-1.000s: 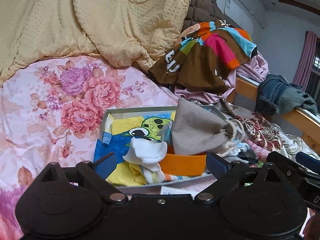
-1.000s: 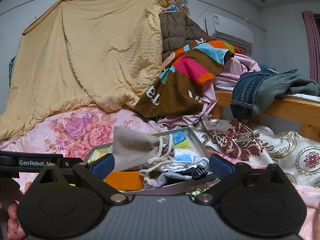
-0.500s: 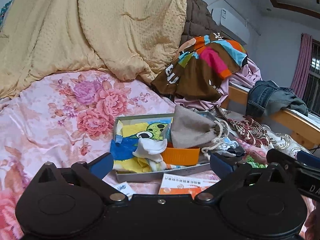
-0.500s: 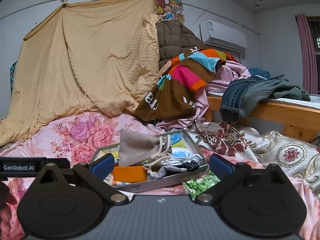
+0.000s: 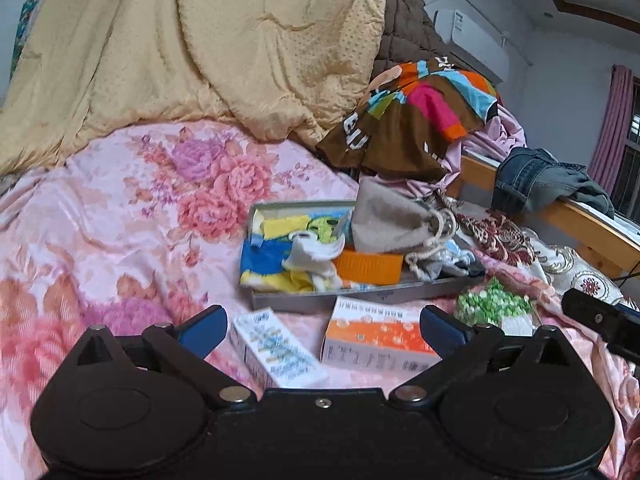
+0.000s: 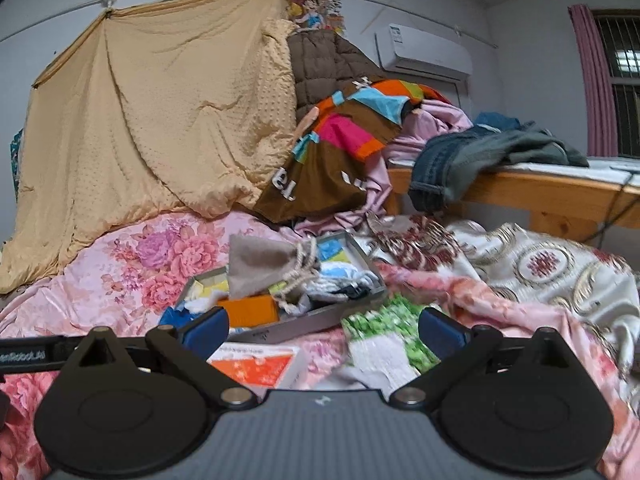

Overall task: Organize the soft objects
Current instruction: 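Move both tools back from the tray toward the grey cloth and white sponge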

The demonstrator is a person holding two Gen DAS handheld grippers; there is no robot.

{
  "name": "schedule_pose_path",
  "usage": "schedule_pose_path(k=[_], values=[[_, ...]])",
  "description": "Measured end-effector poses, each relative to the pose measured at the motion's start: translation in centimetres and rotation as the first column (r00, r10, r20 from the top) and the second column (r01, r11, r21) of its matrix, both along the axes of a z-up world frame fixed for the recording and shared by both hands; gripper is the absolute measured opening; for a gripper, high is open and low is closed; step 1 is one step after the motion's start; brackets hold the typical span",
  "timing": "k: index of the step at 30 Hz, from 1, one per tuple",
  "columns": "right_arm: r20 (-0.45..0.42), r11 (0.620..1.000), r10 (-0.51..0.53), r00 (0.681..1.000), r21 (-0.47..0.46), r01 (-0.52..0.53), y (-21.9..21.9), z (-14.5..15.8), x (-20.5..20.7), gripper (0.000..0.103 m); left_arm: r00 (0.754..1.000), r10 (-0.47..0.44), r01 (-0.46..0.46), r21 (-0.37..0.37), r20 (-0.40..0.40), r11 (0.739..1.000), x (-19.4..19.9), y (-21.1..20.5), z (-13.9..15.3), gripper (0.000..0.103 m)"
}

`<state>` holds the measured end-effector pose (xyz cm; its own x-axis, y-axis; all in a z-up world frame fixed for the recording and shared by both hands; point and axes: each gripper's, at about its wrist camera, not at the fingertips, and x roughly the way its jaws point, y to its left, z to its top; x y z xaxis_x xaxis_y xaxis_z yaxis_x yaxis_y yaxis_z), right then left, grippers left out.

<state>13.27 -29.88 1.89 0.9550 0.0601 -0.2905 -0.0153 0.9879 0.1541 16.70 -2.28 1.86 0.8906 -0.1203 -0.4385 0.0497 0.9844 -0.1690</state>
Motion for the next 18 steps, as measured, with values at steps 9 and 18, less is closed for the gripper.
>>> schedule_pose_path(k=[9,18], values=[[-0.077,0.995,-0.101,0.992,0.014,0.102,-3.6,-1.6,-1.7,0.103,0.999,-0.019,0.019,0.004,-0.041,1.0,-2.5,-0.4,-2.6,0.102],[-0.185,0.997,-0.074,0.98,-0.019,0.072,-3.2,-3.6,-1.6,0.103,0.992,-0.072,0.064,-0.078,-0.103,0.995,-3.8,-1.5,-4.7,0.102]])
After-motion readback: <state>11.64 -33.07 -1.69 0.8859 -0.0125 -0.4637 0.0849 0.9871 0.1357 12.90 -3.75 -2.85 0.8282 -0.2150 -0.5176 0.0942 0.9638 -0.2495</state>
